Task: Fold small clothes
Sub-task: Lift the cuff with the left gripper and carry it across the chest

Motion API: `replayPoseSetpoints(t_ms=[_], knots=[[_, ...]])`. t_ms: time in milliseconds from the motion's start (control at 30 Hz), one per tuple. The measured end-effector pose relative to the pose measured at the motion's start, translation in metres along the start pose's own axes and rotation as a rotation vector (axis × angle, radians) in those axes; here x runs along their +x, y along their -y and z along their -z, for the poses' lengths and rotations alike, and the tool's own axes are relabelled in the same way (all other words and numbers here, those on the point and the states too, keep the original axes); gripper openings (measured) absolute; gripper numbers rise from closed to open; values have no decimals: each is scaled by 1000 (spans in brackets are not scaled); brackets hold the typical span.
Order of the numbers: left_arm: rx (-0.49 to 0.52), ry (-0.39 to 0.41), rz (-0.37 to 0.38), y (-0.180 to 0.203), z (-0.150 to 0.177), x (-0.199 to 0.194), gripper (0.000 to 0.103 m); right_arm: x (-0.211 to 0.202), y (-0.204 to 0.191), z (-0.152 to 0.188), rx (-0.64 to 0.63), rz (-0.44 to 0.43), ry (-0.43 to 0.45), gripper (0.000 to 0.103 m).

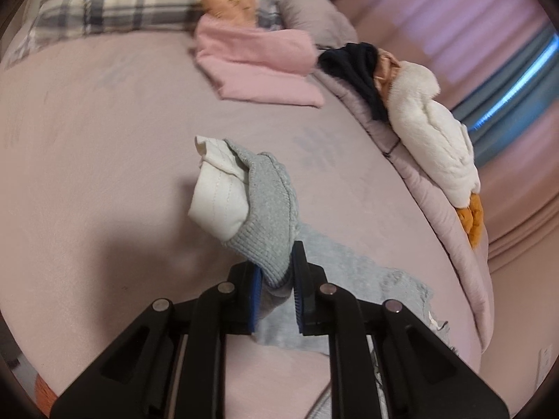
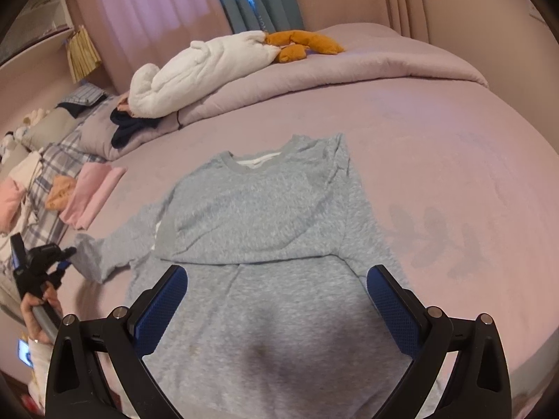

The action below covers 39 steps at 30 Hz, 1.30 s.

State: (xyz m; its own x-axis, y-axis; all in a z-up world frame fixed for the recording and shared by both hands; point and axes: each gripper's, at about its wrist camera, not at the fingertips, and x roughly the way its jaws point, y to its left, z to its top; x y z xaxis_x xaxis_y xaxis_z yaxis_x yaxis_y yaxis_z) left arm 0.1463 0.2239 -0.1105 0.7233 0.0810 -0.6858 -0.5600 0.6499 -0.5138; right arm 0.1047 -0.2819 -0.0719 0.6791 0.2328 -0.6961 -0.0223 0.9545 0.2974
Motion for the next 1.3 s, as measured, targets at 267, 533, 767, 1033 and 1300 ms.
replayPoseSetpoints(t_ms=[267, 533, 767, 1033, 1300], knots=[[133, 21, 84, 49, 6, -14, 15, -5, 10, 3, 25, 2, 11, 102], [251, 14, 155, 94, 21, -24, 15, -13, 19, 5, 49, 9, 31, 102], [364, -21, 206, 131, 44, -24, 15, -12, 27, 8, 65, 22, 25, 102], [536, -97, 235, 172, 87, -12, 15, -10, 35, 13, 90, 23, 9, 102], [687, -210, 244, 195, 140, 11, 15, -11, 44, 15, 112, 34, 2, 102]])
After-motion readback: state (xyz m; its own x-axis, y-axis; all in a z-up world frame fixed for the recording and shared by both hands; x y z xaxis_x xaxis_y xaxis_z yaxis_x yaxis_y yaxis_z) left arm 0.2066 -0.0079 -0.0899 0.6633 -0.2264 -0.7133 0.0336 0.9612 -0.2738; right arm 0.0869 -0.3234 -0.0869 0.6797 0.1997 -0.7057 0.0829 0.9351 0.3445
